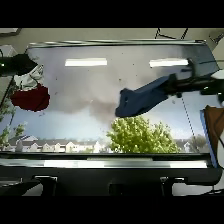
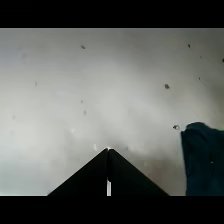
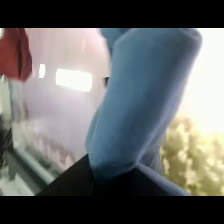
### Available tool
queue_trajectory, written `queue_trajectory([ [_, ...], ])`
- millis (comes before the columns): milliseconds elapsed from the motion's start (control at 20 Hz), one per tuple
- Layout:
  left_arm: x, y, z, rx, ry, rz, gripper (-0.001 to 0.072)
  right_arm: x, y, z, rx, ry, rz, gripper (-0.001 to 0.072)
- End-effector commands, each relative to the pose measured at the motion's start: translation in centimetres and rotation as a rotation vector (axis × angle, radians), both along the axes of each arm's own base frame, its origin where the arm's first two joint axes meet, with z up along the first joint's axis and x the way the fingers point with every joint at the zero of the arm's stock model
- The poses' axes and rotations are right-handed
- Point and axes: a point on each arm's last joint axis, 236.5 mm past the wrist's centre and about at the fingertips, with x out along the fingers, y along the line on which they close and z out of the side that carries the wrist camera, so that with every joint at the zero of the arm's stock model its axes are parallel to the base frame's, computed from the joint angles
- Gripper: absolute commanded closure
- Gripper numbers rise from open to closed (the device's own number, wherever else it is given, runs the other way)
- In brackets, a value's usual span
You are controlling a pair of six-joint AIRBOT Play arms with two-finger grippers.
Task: Fold the clothes and pants, and hang the long-sleeved shirts on hangers.
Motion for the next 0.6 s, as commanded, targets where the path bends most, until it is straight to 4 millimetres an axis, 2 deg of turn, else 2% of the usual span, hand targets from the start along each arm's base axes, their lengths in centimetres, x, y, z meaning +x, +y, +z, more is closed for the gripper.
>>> queue_trajectory([
  [0,0.0,0.0,-0.1,0.006,-0.001,-0.004,0.0681,0.4,-9.8,6.6,-0.137,-0.061,-0.21,0.0669],
  [150,0.0,0.0,-0.1,0.006,0.0,-0.004,0.0681,-0.6,-19.6,9.9,-0.253,-0.1,-0.442,0.0669],
  [250,0.0,0.0,-0.1,0.005,-0.001,-0.004,0.0681,-2.4,-25.7,10.8,-0.306,-0.102,-0.592,0.0669],
  [350,0.0,0.0,-0.1,0.005,-0.001,-0.004,0.0681,-4.3,-30.7,11.0,-0.311,-0.096,-0.726,0.0669],
  [450,0.0,0.0,-0.1,0.005,0.0,-0.005,0.0681,-6.4,-34.6,11.1,-0.319,-0.094,-0.826,0.0669],
  [550,0.0,0.0,-0.1,0.006,0.0,-0.004,0.0681,-8.4,-37.1,11.0,-0.321,-0.08,-0.89,0.0669],
])
